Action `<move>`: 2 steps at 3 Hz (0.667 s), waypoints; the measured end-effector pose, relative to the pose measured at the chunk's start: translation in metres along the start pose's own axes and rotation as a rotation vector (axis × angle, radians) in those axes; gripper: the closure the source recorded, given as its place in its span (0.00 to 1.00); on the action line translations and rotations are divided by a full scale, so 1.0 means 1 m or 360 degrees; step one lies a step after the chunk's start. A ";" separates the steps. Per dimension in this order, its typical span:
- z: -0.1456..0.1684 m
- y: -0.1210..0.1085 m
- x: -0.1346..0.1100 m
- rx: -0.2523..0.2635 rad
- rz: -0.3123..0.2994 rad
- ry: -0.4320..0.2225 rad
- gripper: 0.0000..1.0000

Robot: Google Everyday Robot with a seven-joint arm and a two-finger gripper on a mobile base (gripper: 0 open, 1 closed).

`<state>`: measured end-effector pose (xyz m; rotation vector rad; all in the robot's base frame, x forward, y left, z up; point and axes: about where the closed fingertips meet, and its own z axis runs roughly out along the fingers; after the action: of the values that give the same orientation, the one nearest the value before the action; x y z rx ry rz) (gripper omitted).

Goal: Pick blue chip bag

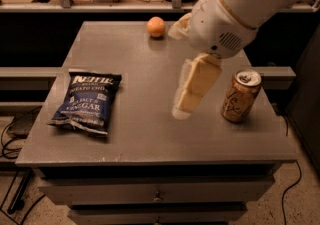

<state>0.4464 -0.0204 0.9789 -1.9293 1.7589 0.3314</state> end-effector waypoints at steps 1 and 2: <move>0.003 0.000 -0.006 -0.0003 -0.0010 -0.0014 0.00; 0.020 -0.006 -0.018 0.0010 0.0022 -0.0094 0.00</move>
Offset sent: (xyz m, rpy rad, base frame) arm 0.0184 0.0477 -0.0192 0.1317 0.0209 -0.0214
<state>0.4532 0.0054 0.9721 -1.8846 1.7343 0.3836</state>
